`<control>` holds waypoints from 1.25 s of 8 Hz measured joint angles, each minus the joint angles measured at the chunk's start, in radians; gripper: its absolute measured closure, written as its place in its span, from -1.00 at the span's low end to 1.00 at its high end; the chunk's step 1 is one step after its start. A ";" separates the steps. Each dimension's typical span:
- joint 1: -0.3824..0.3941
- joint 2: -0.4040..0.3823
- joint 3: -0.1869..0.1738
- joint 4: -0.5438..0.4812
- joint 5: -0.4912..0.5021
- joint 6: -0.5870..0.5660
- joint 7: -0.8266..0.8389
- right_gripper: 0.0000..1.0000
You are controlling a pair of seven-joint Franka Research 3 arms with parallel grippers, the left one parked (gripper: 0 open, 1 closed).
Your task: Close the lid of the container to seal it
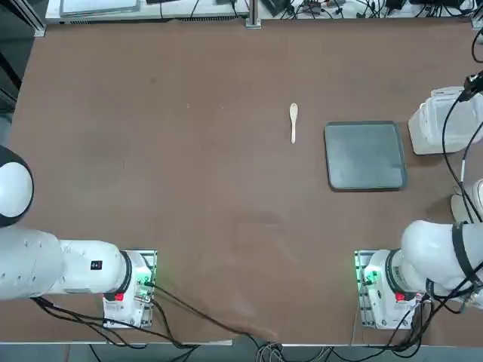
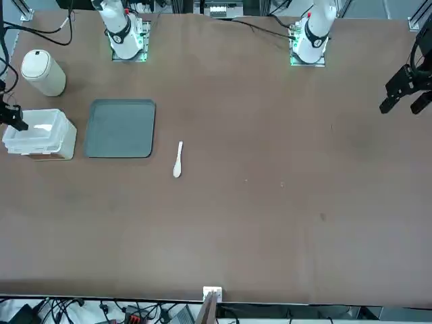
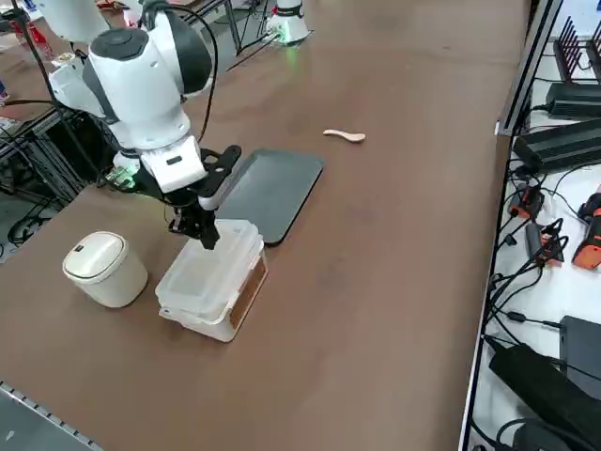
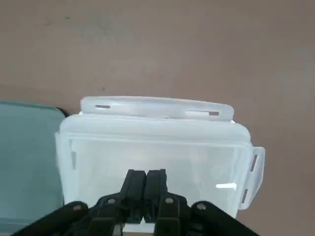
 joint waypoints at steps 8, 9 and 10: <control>-0.003 0.080 0.006 -0.058 0.000 0.228 -0.002 0.97; -0.003 0.079 0.006 -0.060 0.000 0.233 -0.002 0.97; -0.003 0.079 0.007 -0.060 0.000 0.235 -0.002 0.97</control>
